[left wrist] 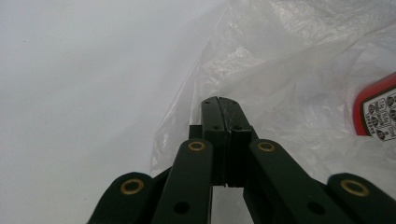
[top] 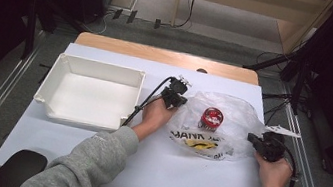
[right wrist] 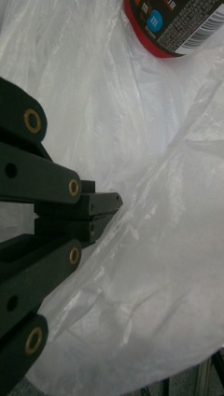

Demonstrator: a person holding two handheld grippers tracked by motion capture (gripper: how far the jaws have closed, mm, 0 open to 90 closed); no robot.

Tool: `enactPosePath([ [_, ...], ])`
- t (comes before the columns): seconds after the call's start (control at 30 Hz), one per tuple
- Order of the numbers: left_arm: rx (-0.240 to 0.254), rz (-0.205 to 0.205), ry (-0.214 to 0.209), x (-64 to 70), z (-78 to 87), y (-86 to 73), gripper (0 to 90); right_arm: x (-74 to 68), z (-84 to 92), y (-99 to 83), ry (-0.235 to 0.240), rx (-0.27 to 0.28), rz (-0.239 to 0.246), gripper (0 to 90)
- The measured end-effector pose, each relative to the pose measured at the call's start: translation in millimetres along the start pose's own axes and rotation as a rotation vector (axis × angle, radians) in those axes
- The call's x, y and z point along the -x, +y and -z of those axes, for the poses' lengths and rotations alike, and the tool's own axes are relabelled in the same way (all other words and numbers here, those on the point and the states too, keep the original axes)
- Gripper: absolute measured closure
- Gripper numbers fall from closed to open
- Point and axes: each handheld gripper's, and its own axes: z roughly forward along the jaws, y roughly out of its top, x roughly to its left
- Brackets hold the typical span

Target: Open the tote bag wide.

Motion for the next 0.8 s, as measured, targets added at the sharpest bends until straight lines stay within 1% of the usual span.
enactPosePath([
  [0.03, 0.002, -0.003, 0.005, -0.1, 0.1, -0.3, 90.0, 0.4, 0.0, 0.1, -0.002, 0.001, 0.002, 90.0],
  [0.1, 0.003, 0.009, 0.012, -1.8, 0.4, -0.3, 90.0, 0.6, 0.2, 0.3, -0.005, -0.001, 0.004, 90.0],
  [0.17, 0.003, 0.017, 0.009, -3.0, 0.7, -0.4, 90.0, 1.6, 0.5, 0.3, -0.004, -0.003, -0.001, 90.0],
  [0.23, 0.008, 0.008, 0.015, -2.7, 0.8, -1.2, 90.0, 2.9, 0.8, 0.0, -0.009, -0.001, -0.004, 90.0],
  [0.33, 0.012, 0.009, 0.008, -4.2, 1.2, -2.1, 90.0, 4.7, 2.2, -0.9, -0.009, -0.004, -0.010, 90.0],
  [0.6, 0.010, 0.017, 0.009, -5.3, 1.8, -2.5, 89.9, 7.0, 5.1, -3.1, -0.018, -0.005, -0.017, 90.0],
  [0.73, 0.010, 0.008, 0.013, -5.1, 2.0, -2.6, 89.9, 9.1, 7.0, -4.5, -0.019, -0.007, -0.023, 90.0],
  [0.8, 0.011, 0.015, 0.004, -6.3, 2.0, -2.7, 89.9, 10.3, 7.7, -5.2, -0.020, -0.006, -0.025, 90.0],
])
